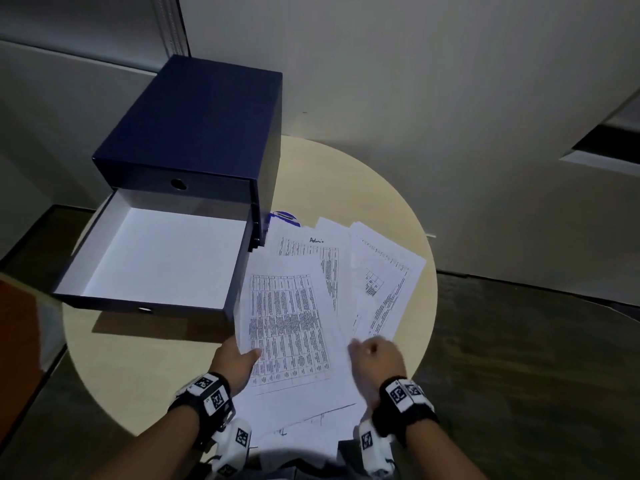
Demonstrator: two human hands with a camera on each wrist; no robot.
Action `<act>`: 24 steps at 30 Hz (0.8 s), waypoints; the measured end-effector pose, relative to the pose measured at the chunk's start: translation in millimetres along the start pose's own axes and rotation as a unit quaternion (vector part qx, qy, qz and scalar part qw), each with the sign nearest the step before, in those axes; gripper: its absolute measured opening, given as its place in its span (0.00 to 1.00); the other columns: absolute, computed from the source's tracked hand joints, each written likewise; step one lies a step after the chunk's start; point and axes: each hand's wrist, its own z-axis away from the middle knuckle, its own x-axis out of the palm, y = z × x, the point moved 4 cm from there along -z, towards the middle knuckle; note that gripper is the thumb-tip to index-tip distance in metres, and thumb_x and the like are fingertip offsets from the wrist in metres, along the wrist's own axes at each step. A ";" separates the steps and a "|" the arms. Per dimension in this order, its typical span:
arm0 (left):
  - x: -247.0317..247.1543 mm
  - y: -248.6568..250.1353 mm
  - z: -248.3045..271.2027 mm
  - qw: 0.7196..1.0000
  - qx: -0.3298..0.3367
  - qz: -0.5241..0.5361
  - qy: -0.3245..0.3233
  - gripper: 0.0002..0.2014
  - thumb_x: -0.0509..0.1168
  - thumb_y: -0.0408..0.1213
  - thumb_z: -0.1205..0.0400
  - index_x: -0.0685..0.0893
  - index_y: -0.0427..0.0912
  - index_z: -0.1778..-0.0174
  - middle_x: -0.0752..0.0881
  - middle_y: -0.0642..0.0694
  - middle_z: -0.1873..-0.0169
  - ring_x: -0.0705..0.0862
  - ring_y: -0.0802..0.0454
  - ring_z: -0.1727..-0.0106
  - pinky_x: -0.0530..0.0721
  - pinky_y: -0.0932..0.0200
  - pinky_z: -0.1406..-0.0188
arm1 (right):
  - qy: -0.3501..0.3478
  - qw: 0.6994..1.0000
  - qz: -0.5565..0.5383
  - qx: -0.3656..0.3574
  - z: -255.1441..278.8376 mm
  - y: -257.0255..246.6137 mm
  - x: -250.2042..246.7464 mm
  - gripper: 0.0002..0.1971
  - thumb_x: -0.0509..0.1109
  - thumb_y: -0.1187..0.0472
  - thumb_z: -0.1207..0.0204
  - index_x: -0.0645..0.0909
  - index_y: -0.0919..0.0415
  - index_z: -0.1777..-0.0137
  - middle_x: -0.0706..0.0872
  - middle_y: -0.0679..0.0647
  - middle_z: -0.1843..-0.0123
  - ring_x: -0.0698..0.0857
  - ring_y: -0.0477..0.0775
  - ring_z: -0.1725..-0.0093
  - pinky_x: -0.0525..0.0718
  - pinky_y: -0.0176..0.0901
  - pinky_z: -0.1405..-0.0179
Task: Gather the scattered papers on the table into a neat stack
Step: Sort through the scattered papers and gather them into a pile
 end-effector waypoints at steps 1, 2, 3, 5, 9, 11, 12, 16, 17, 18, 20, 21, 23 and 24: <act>-1.3 -2.6 -2.6 1.000 -0.007 -0.002 0.004 0.15 0.71 0.37 0.22 0.83 0.46 0.39 0.90 0.43 0.45 0.88 0.42 0.45 0.84 0.41 0.36 | 0.064 0.997 -0.048 0.016 -10.2 1.4 -11.5 0.24 0.66 0.38 0.26 0.83 0.59 0.43 0.85 0.60 0.41 0.85 0.61 0.44 0.84 0.52 0.41; -2.6 -2.7 -3.8 1.000 -0.011 -0.013 0.006 0.14 0.70 0.36 0.22 0.84 0.45 0.39 0.90 0.43 0.46 0.88 0.42 0.46 0.84 0.42 0.37 | 0.085 0.991 -0.087 0.056 -17.7 1.0 -22.3 0.26 0.67 0.41 0.25 0.79 0.60 0.35 0.80 0.63 0.33 0.82 0.66 0.37 0.82 0.55 0.36; -2.6 -2.8 -5.3 1.000 -0.011 -0.023 0.006 0.14 0.70 0.35 0.21 0.84 0.45 0.40 0.90 0.43 0.47 0.88 0.42 0.46 0.84 0.43 0.38 | 0.091 0.984 -0.120 0.094 -27.6 3.4 -28.9 0.30 0.68 0.42 0.23 0.74 0.61 0.28 0.76 0.65 0.28 0.79 0.69 0.33 0.79 0.56 0.33; -2.4 0.2 -6.1 0.999 -0.010 -0.041 0.012 0.12 0.70 0.34 0.21 0.84 0.43 0.42 0.90 0.41 0.50 0.88 0.41 0.49 0.85 0.47 0.41 | 0.067 0.966 -0.177 0.176 -44.6 6.6 -33.4 0.36 0.69 0.43 0.22 0.65 0.61 0.21 0.72 0.67 0.23 0.77 0.71 0.28 0.75 0.57 0.32; -2.7 4.5 -11.6 0.996 -0.008 -0.086 0.014 0.10 0.69 0.33 0.20 0.83 0.38 0.44 0.86 0.42 0.58 0.84 0.43 0.57 0.79 0.59 0.55 | 0.018 0.940 -0.270 0.210 -70.5 1.6 -25.7 0.45 0.71 0.43 0.23 0.54 0.66 0.15 0.73 0.66 0.22 0.76 0.69 0.27 0.74 0.49 0.33; -3.6 5.5 -11.1 0.996 -0.011 -0.093 0.006 0.11 0.69 0.33 0.20 0.83 0.38 0.42 0.87 0.41 0.55 0.84 0.43 0.55 0.78 0.59 0.54 | -0.006 0.935 -0.271 0.227 -77.4 1.5 -18.7 0.44 0.71 0.44 0.22 0.57 0.69 0.16 0.72 0.67 0.20 0.75 0.69 0.25 0.74 0.52 0.30; -4.2 7.3 -9.7 0.995 -0.013 -0.095 0.003 0.11 0.69 0.33 0.20 0.83 0.38 0.42 0.88 0.41 0.55 0.84 0.43 0.55 0.78 0.59 0.54 | -0.013 0.935 -0.275 0.226 -78.8 -0.1 -15.7 0.41 0.71 0.45 0.22 0.61 0.70 0.17 0.76 0.68 0.24 0.79 0.70 0.29 0.76 0.52 0.35; -5.3 3.4 -12.1 0.996 -0.025 -0.083 0.004 0.07 0.70 0.34 0.20 0.84 0.39 0.47 0.86 0.46 0.64 0.83 0.46 0.62 0.78 0.59 0.61 | 0.007 0.939 -0.276 0.207 -99.6 20.6 0.1 0.39 0.73 0.40 0.37 0.79 0.71 0.34 0.91 0.68 0.54 0.85 0.64 0.63 0.81 0.50 0.60; -5.7 1.6 -12.7 0.996 -0.030 -0.082 0.003 0.07 0.70 0.34 0.20 0.84 0.40 0.48 0.87 0.45 0.63 0.84 0.45 0.61 0.80 0.58 0.59 | 0.017 0.938 -0.279 0.206 -106.1 29.4 2.9 0.37 0.74 0.41 0.37 0.81 0.72 0.38 0.91 0.66 0.60 0.86 0.63 0.66 0.82 0.50 0.61; -5.7 -0.1 -14.2 0.997 -0.035 -0.074 0.004 0.07 0.70 0.34 0.20 0.85 0.39 0.47 0.88 0.44 0.61 0.85 0.44 0.59 0.82 0.56 0.55 | 0.020 0.934 -0.289 0.209 -107.5 32.8 4.2 0.32 0.75 0.44 0.34 0.82 0.72 0.42 0.90 0.65 0.64 0.86 0.63 0.67 0.84 0.50 0.61; -5.5 -3.4 -15.3 0.997 -0.052 -0.058 -0.001 0.10 0.71 0.36 0.21 0.85 0.38 0.46 0.90 0.41 0.55 0.88 0.41 0.52 0.84 0.51 0.46 | 0.040 0.929 -0.306 0.205 -82.7 16.0 -14.3 0.24 0.75 0.48 0.29 0.83 0.71 0.45 0.90 0.64 0.61 0.88 0.64 0.62 0.86 0.53 0.56; -6.4 -5.9 -17.1 0.997 -0.062 -0.051 -0.004 0.12 0.72 0.38 0.22 0.85 0.37 0.45 0.91 0.41 0.53 0.88 0.41 0.50 0.84 0.50 0.42 | 0.047 0.929 -0.308 0.199 -75.3 13.2 -23.5 0.22 0.74 0.49 0.25 0.84 0.71 0.47 0.89 0.65 0.59 0.87 0.65 0.60 0.85 0.52 0.56; -9.2 -19.5 -28.0 0.997 -0.072 -0.034 0.005 0.22 0.74 0.45 0.29 0.84 0.37 0.43 0.91 0.42 0.51 0.89 0.42 0.49 0.84 0.44 0.38 | 0.062 0.929 -0.307 0.196 -71.0 17.1 -39.7 0.19 0.70 0.51 0.20 0.83 0.72 0.50 0.87 0.67 0.57 0.84 0.65 0.59 0.79 0.49 0.57; -10.7 -29.1 -34.9 0.997 -0.078 -0.027 0.008 0.26 0.75 0.48 0.31 0.83 0.36 0.42 0.91 0.43 0.50 0.89 0.42 0.49 0.84 0.42 0.38 | 0.075 0.927 -0.308 0.198 -68.3 20.2 -50.1 0.18 0.69 0.53 0.19 0.82 0.72 0.50 0.87 0.68 0.56 0.83 0.65 0.59 0.78 0.48 0.56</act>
